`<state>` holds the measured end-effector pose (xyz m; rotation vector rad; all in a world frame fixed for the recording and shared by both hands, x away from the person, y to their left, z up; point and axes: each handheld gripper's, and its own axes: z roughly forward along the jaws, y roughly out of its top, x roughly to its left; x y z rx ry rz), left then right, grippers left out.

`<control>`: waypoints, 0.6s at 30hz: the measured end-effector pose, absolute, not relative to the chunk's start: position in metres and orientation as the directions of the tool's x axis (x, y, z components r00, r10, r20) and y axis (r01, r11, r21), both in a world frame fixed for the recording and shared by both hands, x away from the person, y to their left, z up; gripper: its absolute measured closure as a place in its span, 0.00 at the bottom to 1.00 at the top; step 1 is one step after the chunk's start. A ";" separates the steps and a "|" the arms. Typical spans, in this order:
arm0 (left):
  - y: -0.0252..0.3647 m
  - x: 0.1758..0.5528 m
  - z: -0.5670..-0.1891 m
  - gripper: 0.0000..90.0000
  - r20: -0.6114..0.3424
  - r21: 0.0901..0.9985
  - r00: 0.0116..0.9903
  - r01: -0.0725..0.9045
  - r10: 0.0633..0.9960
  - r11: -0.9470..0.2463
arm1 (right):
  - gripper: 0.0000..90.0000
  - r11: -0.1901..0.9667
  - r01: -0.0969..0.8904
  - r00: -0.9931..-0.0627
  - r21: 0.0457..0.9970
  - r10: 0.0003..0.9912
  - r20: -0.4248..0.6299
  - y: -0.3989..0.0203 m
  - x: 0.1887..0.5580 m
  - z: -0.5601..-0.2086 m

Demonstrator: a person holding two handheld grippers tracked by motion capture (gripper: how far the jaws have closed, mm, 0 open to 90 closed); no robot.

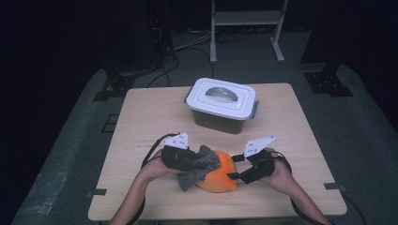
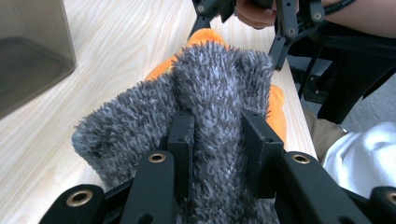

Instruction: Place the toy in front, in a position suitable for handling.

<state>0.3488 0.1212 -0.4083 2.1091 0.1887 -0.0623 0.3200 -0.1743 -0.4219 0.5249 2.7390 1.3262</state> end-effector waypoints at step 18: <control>0.121 0.348 -0.395 0.76 -0.089 0.848 0.980 0.168 0.177 -0.503 | 0.65 0.623 0.167 -0.949 0.764 0.313 -0.048 -0.159 0.302 -0.409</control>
